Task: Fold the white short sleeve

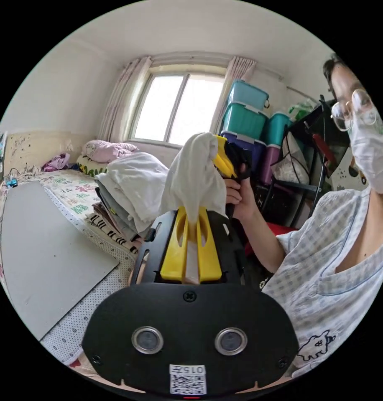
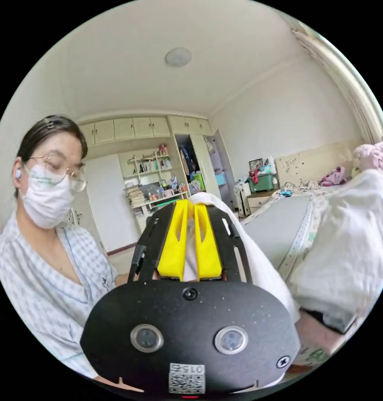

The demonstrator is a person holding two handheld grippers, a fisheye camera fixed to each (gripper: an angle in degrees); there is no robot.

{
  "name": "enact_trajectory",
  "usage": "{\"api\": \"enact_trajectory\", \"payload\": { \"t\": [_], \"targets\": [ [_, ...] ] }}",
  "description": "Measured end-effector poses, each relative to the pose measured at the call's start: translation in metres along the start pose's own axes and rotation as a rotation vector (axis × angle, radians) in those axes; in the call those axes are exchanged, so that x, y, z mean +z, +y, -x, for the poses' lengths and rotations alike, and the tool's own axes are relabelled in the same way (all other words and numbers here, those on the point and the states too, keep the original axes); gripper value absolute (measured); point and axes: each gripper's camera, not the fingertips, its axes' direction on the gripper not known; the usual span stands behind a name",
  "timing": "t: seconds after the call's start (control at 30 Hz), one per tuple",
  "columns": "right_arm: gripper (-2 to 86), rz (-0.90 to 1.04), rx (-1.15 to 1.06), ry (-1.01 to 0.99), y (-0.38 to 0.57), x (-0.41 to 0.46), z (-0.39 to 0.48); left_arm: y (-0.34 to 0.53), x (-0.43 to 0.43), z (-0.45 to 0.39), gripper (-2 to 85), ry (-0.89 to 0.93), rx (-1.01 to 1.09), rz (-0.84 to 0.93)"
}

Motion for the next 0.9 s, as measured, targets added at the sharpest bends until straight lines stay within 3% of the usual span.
{"api": "enact_trajectory", "payload": {
  "t": [0.17, 0.37, 0.63, 0.8, 0.9],
  "targets": [
    [4.8, 0.268, 0.090, 0.038, -0.028, 0.144, -0.030, 0.018, -0.073, 0.042, 0.5, -0.228, -0.201, -0.131],
    [8.8, 0.380, 0.137, 0.148, 0.079, 0.213, -0.042, 0.075, -0.123, 0.101, 0.2, -0.380, -0.449, -0.074],
    [13.5, 0.510, 0.312, 0.262, 0.193, 0.254, -0.025, 0.104, -0.158, 0.118, 0.1, -0.342, -0.539, -0.146],
    [16.3, 0.690, 0.217, 0.318, 0.224, 0.340, -0.013, 0.101, -0.161, 0.115, 0.0, -0.321, -0.542, -0.151],
    [17.1, 0.690, 0.218, 0.303, 0.224, 0.385, -0.024, 0.097, -0.161, 0.111, 0.0, -0.320, -0.542, -0.146]
  ]
}}
